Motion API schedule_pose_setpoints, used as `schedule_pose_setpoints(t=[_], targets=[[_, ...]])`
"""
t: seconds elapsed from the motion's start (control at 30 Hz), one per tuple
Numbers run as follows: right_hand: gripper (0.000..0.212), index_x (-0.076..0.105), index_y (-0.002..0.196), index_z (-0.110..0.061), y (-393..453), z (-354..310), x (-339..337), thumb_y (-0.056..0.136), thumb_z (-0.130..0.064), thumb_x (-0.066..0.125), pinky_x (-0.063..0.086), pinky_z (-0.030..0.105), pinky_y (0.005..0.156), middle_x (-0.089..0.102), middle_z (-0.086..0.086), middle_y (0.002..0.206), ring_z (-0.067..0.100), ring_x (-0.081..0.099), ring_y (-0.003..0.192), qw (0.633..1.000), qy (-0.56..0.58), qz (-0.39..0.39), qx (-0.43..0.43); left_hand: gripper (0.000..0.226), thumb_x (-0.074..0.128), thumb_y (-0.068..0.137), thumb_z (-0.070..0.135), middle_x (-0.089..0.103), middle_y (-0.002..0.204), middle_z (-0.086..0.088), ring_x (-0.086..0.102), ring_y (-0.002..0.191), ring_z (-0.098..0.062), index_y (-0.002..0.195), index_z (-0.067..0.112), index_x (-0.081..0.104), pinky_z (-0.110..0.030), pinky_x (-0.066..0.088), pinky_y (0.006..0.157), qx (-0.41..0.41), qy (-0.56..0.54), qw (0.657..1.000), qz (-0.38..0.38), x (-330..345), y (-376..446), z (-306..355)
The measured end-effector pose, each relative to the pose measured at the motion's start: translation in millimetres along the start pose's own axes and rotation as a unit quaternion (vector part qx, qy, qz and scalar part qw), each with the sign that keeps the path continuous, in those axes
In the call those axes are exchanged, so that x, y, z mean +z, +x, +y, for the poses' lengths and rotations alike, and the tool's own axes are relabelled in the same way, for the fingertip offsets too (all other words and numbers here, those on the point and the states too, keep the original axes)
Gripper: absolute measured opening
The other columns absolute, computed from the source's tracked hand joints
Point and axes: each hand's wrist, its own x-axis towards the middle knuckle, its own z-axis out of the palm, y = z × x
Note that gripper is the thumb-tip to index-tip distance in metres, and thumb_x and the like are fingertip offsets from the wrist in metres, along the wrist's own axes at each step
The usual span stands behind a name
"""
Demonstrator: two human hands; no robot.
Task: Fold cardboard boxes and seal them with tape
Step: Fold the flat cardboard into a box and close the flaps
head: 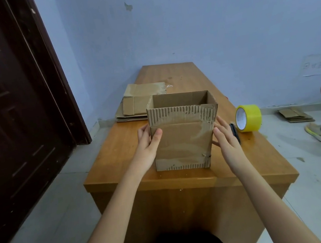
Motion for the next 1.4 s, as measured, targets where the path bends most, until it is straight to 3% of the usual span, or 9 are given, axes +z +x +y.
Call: schedule_pose_setpoints(t=[0.17,0.33,0.5,0.67,0.8,0.97,1.07,1.17,1.4], targets=[[0.036,0.048,0.132,-0.017,0,-8,0,0.103,-0.028,0.03,0.047,0.029,0.098,0.051,-0.003,0.132,0.011,0.048,0.123,1.0,-0.021,-0.009,0.01,0.052,0.041,0.096,0.036,0.034,0.145,0.006,0.036,0.129,-0.003,0.144,0.024,0.027,-0.022,0.034,0.108,0.047,-0.002,0.999,0.007,-2,-1,0],[0.047,0.031,0.144,-0.025,-3,-17,1,0.099,-0.041,0.028,0.045,0.02,0.094,0.048,-0.012,0.134,0.003,0.046,0.121,1.0,-0.009,-0.022,-0.001,0.064,0.049,0.089,0.039,0.037,0.146,0.01,0.039,0.13,-0.004,0.146,0.03,0.022,-0.019,0.038,0.104,0.056,-0.025,0.998,0.02,-1,-3,1],[0.062,0.037,0.137,-0.026,-9,-34,3,0.083,-0.055,0.033,0.041,0.0,0.078,0.049,-0.018,0.124,-0.016,0.047,0.106,0.999,-0.004,-0.038,-0.003,0.058,0.05,0.087,0.039,0.04,0.127,0.029,0.04,0.121,0.003,0.138,0.043,0.022,-0.008,0.041,0.089,0.059,-0.025,0.997,0.029,-4,-5,12],[0.056,0.051,0.123,-0.014,-3,-47,4,0.089,-0.054,0.032,0.043,0.011,0.071,0.056,-0.015,0.1,-0.002,0.052,0.092,1.0,-0.015,0.022,0.01,0.055,0.044,0.076,0.062,0.055,0.117,0.018,0.052,0.114,-0.007,0.123,0.034,0.044,-0.032,0.048,0.096,0.027,-0.039,0.997,0.061,-2,1,30],[0.062,0.056,0.11,-0.019,2,-56,8,0.08,-0.067,0.03,0.048,0.03,0.081,0.059,-0.011,0.096,0.008,0.055,0.096,0.998,-0.046,0.046,0.023,0.052,0.033,0.085,0.067,0.053,0.096,0.003,0.05,0.085,-0.005,0.105,0.02,0.048,-0.019,0.04,0.071,-0.024,-0.033,0.994,0.1,3,9,50],[0.054,0.052,0.08,-0.016,13,-64,12,0.091,-0.065,0.032,0.039,0.028,0.063,0.049,-0.008,0.07,0.011,0.05,0.072,0.987,-0.114,0.104,0.034,0.053,0.041,0.09,0.061,0.043,0.086,0.005,0.045,0.076,-0.003,0.112,0.013,0.039,-0.016,0.036,0.062,-0.06,-0.032,0.989,0.128,11,19,57],[0.056,0.055,0.093,-0.013,16,-65,14,0.092,-0.064,0.031,0.033,0.026,0.057,0.049,-0.01,0.074,0.007,0.048,0.071,0.982,-0.157,0.098,0.044,0.054,0.047,0.089,0.059,0.049,0.094,0.002,0.051,0.086,-0.007,0.116,0.014,0.039,-0.022,0.044,0.07,-0.07,-0.049,0.989,0.122,10,19,55],[0.055,0.057,0.11,-0.015,15,-62,13,0.093,-0.062,0.032,0.036,0.024,0.06,0.056,-0.009,0.088,0.01,0.052,0.084,0.985,-0.144,0.09,0.037,0.058,0.05,0.088,0.058,0.052,0.115,0.004,0.052,0.111,-0.015,0.129,0.019,0.04,-0.038,0.045,0.095,-0.071,-0.06,0.992,0.089,5,18,53],[0.064,0.037,0.141,-0.036,6,-50,5,0.084,-0.066,0.036,0.046,0.043,0.1,0.052,-0.008,0.135,0.016,0.048,0.123,0.995,-0.098,0.017,0.019,0.074,0.063,0.082,0.051,0.039,0.145,0.01,0.037,0.133,-0.012,0.145,0.044,0.024,-0.045,0.037,0.108,-0.023,-0.028,0.999,-0.026,-15,9,42]])
